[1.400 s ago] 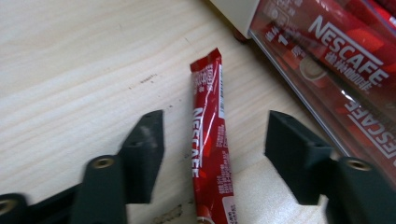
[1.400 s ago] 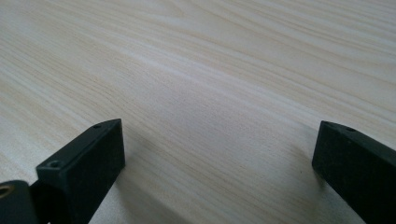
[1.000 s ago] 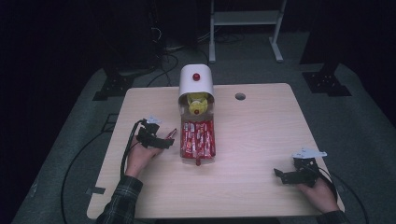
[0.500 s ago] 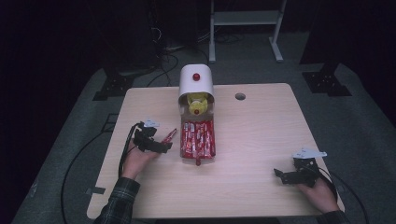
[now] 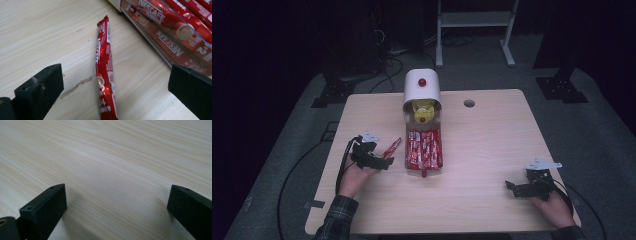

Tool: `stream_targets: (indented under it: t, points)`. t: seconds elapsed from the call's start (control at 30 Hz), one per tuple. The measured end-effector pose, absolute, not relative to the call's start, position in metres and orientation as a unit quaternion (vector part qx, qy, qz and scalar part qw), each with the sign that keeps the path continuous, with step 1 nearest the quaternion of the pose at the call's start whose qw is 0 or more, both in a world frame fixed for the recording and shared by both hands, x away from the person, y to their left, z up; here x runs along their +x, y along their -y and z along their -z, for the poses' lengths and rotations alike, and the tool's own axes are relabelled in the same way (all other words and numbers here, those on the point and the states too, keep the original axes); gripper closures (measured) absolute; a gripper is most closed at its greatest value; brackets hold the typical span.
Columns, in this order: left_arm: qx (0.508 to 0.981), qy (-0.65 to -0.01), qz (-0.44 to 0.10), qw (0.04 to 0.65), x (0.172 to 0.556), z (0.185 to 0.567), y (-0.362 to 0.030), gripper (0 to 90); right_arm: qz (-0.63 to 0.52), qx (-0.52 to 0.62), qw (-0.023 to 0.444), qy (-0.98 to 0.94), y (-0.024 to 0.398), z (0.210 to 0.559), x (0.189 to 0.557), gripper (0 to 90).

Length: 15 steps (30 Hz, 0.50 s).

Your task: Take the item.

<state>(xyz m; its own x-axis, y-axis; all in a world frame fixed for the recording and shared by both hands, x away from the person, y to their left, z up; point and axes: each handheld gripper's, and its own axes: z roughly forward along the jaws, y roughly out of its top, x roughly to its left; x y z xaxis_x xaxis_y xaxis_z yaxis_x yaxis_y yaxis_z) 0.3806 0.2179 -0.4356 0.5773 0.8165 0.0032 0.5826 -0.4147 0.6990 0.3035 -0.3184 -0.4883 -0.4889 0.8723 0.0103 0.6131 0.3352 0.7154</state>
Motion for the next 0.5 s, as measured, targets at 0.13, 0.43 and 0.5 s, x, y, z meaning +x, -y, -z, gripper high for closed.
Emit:
stream_targets:
  t: [0.13,0.43,0.5]
  points:
    - [0.821,-0.425,-0.177,0.337,0.374,0.435,-0.221,0.0,-0.338,0.467,0.192,-0.794,0.318,0.488,0.303,1.5]
    - [0.821,-0.424,-0.178,0.339,0.358,0.437,-0.229,0.0,-0.337,0.468,0.192,-0.794,0.318,0.488,0.303,1.5]
    - [0.821,-0.423,-0.179,0.340,0.354,0.438,-0.232,0.0,-0.338,0.468,0.192,-0.794,0.318,0.488,0.303,1.5]
